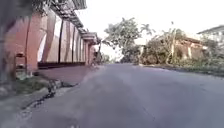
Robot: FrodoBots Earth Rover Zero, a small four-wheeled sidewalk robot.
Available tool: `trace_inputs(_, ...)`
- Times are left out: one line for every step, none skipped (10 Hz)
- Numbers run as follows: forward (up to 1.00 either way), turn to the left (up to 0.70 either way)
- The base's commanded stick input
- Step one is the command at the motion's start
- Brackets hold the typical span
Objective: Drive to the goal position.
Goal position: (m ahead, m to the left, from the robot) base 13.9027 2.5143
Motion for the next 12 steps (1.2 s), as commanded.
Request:
trace_inputs(1.0, 0.0)
trace_inputs(1.0, 0.0)
trace_inputs(1.0, 0.0)
trace_inputs(1.0, 0.0)
trace_inputs(1.0, 0.0)
trace_inputs(1.0, 0.0)
trace_inputs(1.0, 0.0)
trace_inputs(1.0, 0.0)
trace_inputs(1.0, 0.0)
trace_inputs(1.0, 0.0)
trace_inputs(1.0, 0.0)
trace_inputs(1.0, 0.0)
